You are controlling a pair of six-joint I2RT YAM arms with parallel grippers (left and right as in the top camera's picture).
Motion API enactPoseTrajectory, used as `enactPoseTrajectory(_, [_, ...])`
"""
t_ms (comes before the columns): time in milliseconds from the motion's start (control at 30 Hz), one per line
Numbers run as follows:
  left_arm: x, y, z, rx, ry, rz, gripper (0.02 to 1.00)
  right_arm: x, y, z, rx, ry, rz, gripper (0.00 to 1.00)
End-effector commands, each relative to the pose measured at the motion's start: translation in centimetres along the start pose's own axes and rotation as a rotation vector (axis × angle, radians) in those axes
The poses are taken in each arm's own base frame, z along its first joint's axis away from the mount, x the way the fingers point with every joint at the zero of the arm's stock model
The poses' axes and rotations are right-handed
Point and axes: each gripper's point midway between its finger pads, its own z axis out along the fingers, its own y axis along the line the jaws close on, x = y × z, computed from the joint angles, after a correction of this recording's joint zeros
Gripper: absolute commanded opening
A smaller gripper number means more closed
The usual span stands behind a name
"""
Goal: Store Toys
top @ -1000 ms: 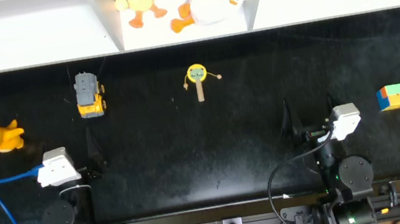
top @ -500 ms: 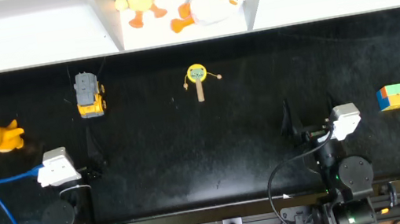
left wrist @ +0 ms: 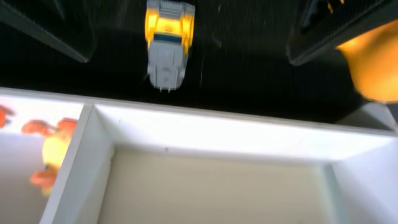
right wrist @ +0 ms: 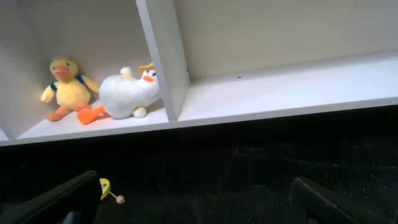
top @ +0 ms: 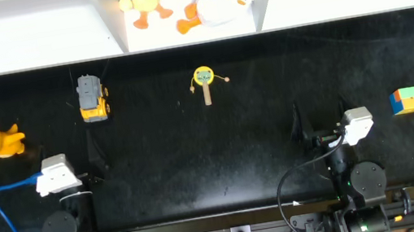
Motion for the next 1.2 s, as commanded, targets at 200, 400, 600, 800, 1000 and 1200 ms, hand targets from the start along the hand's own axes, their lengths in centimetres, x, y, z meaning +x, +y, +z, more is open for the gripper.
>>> enactPoseTrajectory(200, [-4.0,2.5,-2.8,-0.16,0.088,-0.062,0.996,0.3,0.1,0.0,-0.007,-0.001,-0.007,0.996])
enactPoseTrajectory(400, [-9.8,6.2,-7.2,-0.399,0.139,-0.025,0.993,0.3,0.1,0.0,-0.007,-0.001,-0.007,0.996])
enactPoseTrajectory(600, [-16.1,7.6,-8.8,-0.507,0.132,0.048,0.991,0.3,0.1,0.0,-0.007,-0.001,-0.007,0.996])
enactPoseTrajectory(800, [-22.4,9.3,-9.8,-0.637,0.17,0.148,0.991,0.3,0.1,0.0,-0.007,-0.001,-0.007,0.993])
enactPoseTrajectory(1000, [-28.0,10.6,-10.6,-0.748,0.164,0.255,0.991,0.3,0.1,0.0,-0.007,-0.001,-0.007,0.996])
enactPoseTrajectory(1200, [-28.4,11.2,-7.9,-0.771,0.233,0.286,0.991,0.3,0.1,0.0,-0.007,-0.002,-0.007,0.996])
